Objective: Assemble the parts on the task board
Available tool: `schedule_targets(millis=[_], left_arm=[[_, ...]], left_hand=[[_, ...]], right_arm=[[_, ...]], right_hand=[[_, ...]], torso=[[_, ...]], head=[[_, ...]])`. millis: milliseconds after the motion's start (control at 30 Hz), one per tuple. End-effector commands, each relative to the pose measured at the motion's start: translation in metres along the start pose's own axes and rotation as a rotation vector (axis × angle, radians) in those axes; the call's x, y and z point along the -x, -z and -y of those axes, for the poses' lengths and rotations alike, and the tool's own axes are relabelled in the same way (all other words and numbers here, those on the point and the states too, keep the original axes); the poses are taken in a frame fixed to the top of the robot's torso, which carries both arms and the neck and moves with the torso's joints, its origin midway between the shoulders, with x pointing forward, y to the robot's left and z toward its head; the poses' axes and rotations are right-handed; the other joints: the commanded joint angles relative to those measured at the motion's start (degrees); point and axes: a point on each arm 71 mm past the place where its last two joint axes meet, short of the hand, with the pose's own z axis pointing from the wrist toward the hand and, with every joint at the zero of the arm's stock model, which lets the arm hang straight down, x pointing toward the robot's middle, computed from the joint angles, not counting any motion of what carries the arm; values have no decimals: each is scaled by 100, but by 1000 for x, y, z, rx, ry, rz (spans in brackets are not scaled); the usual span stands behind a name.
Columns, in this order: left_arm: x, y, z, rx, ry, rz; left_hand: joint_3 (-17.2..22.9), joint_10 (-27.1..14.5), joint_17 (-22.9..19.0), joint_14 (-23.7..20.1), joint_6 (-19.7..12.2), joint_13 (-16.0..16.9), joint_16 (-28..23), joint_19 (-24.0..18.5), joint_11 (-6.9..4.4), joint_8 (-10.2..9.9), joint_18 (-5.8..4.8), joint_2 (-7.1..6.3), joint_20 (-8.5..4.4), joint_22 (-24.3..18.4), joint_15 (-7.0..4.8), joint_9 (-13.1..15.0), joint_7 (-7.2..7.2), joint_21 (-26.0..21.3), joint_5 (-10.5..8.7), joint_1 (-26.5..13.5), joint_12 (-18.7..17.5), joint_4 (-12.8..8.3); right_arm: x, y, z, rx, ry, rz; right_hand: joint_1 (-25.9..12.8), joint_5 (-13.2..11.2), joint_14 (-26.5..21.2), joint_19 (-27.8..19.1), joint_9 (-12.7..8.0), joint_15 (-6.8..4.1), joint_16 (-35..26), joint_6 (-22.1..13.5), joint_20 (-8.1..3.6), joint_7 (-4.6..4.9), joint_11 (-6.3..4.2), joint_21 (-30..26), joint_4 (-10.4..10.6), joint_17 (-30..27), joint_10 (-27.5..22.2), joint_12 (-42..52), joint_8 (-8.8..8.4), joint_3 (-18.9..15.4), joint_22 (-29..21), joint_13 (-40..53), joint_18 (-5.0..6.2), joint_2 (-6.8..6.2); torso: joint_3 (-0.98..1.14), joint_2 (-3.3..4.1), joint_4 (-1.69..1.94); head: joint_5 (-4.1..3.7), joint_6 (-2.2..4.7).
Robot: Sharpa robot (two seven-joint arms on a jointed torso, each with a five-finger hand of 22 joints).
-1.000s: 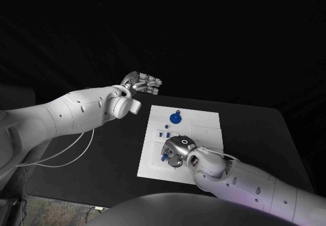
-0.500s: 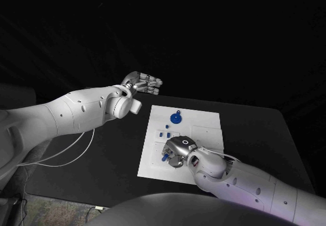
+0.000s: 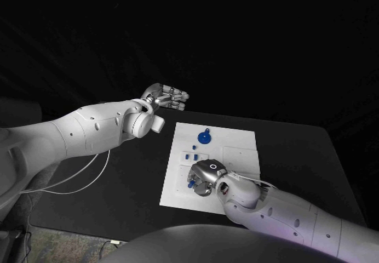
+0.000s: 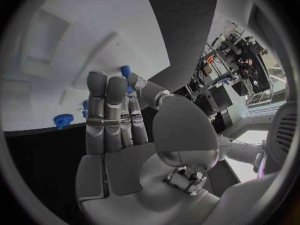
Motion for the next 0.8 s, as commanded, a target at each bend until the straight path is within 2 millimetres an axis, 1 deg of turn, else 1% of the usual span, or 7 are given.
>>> schedule_targets(millis=[33,367,433,467,567,733,800], left_arm=[[-3,-1,2,-8,3,-18],[-3,-1,2,-7,4,-19],[-3,-1,2,-6,4,-20],[-3,-1,2,-6,4,-20],[-3,-1,2,-5,4,-22],[-3,-1,2,-3,4,-23],[-3,-1,1,-2,4,-22]], left_hand=[[7,-40,1,-24,-16,-3,-14,-17,12,-11,25,16,18,-5,-1,4,13,23,10,15,-32,-15],[7,-40,1,-24,-16,-3,-14,-17,12,-11,25,16,18,-5,-1,4,13,23,10,15,-32,-15],[5,-42,0,-28,-17,-3,-14,-21,12,-11,25,17,20,-8,1,4,14,21,11,14,-31,-10],[5,-42,0,-28,-17,-3,-14,-21,12,-11,25,17,20,-8,1,4,14,21,11,14,-31,-10],[5,-42,0,-28,-17,-3,-14,-21,12,-11,25,17,20,-8,1,4,14,21,11,14,-31,-10],[5,-42,0,-28,-17,-3,-14,-21,12,-11,25,17,20,-8,1,4,14,21,11,14,-31,-10],[5,-42,0,-28,-17,-3,-14,-21,12,-11,25,17,20,-8,1,4,14,21,11,14,-31,-10]], right_arm=[[-3,0,-2,-3,26,-21],[-3,-2,-6,-7,25,-22],[-3,-2,-6,-6,20,-21],[-3,-2,-7,-6,17,-20],[-3,-3,-8,-6,8,-16],[-3,-3,-8,-5,0,-14],[-3,-3,-8,-5,-3,-12]], right_hand=[[13,38,4,213,24,-45,-23,29,-50,-2,-130,-20,-3,6,171,19,21,25,5,5,83,61],[-22,93,1,204,13,-29,-40,-42,-33,21,-110,-110,7,-15,95,18,17,5,-10,7,95,19],[-77,235,4,208,8,-21,-38,-89,-23,32,-102,-128,38,-19,41,17,15,-111,-18,5,96,-26],[-93,305,5,213,2,-14,-35,-142,-15,31,-100,-138,67,-22,-13,17,17,-252,-29,3,96,-48],[-125,410,3,222,-8,5,-25,-252,3,49,-74,-171,127,-32,-101,15,14,-513,-63,-1,99,-109],[-140,469,-4,223,-11,18,-19,-322,17,59,-54,-205,156,-45,-160,14,15,-639,-101,-4,106,-200],[-180,506,-12,220,-17,31,-22,-378,28,67,-37,-237,180,-53,-207,14,13,-704,-122,-6,111,-266]], torso=[[-2,0,2],[-4,-1,-1],[-6,-1,-1],[-5,0,-1],[-3,1,0],[-1,1,-3],[-1,1,-3]], head=[[4,1],[12,1],[11,1],[13,1],[14,1],[20,1],[20,1]])
